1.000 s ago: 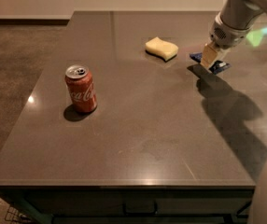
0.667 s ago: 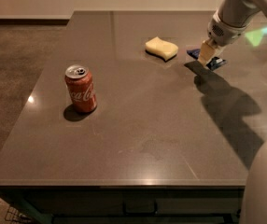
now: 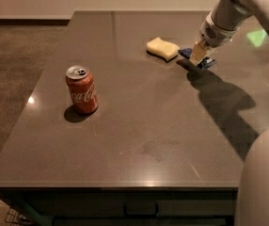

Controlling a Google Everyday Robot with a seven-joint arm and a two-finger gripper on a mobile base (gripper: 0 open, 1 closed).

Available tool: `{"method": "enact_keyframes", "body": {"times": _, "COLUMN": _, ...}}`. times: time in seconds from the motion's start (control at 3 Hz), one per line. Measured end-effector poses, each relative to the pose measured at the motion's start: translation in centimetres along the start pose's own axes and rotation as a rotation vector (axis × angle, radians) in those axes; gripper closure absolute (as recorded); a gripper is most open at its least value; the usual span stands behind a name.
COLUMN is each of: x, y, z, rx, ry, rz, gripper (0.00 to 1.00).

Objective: Move rxbar blueberry near sponge

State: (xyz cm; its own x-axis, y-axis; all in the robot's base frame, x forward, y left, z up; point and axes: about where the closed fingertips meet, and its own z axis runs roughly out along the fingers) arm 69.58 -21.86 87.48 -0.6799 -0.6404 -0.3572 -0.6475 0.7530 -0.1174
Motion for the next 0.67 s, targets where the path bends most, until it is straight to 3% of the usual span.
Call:
{"method": "enact_keyframes", "body": {"times": 0.33, "x": -0.69, "y": 0.03, "z": 0.79, "rx": -0.008, "ry": -0.013, "rz": -0.010, "gripper": 0.82}}
{"method": "enact_keyframes", "body": {"times": 0.67, "x": -1.09, "y": 0.02, "z": 1.48, "rx": -0.026, "ry": -0.030, "rz": -0.013, "gripper": 0.58}}
